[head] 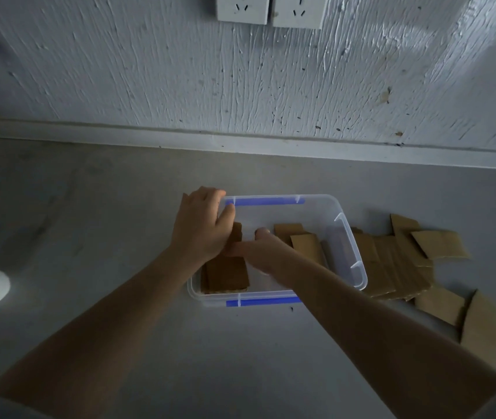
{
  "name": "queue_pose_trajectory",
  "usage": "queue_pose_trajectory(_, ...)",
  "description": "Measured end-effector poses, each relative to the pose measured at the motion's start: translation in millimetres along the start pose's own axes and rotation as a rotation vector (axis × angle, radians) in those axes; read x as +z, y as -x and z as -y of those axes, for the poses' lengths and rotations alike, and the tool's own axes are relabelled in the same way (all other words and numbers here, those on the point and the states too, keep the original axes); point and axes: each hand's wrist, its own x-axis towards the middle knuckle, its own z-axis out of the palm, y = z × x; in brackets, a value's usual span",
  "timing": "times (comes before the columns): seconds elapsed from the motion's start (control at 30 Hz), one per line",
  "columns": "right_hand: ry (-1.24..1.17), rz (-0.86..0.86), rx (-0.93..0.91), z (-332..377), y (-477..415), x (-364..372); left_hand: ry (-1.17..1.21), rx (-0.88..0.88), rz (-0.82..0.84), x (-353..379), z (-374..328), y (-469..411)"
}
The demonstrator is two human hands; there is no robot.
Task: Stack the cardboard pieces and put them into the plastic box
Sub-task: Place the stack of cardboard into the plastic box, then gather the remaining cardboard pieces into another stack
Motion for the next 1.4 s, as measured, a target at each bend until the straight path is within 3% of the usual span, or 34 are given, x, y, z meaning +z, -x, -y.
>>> queue_pose_trajectory(0.1,0.004,-0.078,-0.091,0.0,28.2,-25.6,0.017,0.076,0.032,-3.8,-20.4,0.6)
queue_pose_trajectory(0.2,0.167,-0.194,-0.266,-11.1,52.3,-56.7,0.086,0.133,0.082,-4.6,-50.4,1.9)
queue_pose_trajectory(0.47,0.138,-0.4,-0.522,-85.0,108.0,-165.7,0.135,0.239,0.254,36.7,-158.6,14.7)
queue_pose_trajectory(0.63,0.267,-0.527,-0.441,-155.6,113.4,-238.6,0.143,0.229,0.271,93.7,-222.1,25.4)
queue_pose_trajectory(0.73,0.407,-0.511,-0.357,-190.7,103.3,-272.1,0.068,0.215,0.349,131.1,-244.6,32.9)
queue_pose_trajectory(0.9,0.629,-0.406,-0.356,-216.3,72.4,-298.5,-0.117,0.029,0.343,182.9,-244.2,36.0)
queue_pose_trajectory(1.07,0.79,-0.347,-0.325,-219.3,34.5,-305.4,-0.355,-0.29,0.405,205.9,-241.3,34.9)
queue_pose_trajectory(1.27,1.02,-0.424,-0.332,-222.4,14.8,-309.5,-0.356,-0.424,0.42,219.4,-239.4,33.0)
queue_pose_trajectory(1.4,0.91,-0.503,-0.449,-219.9,16.5,-307.3,-0.355,-0.436,0.442,221.8,-238.5,26.9)
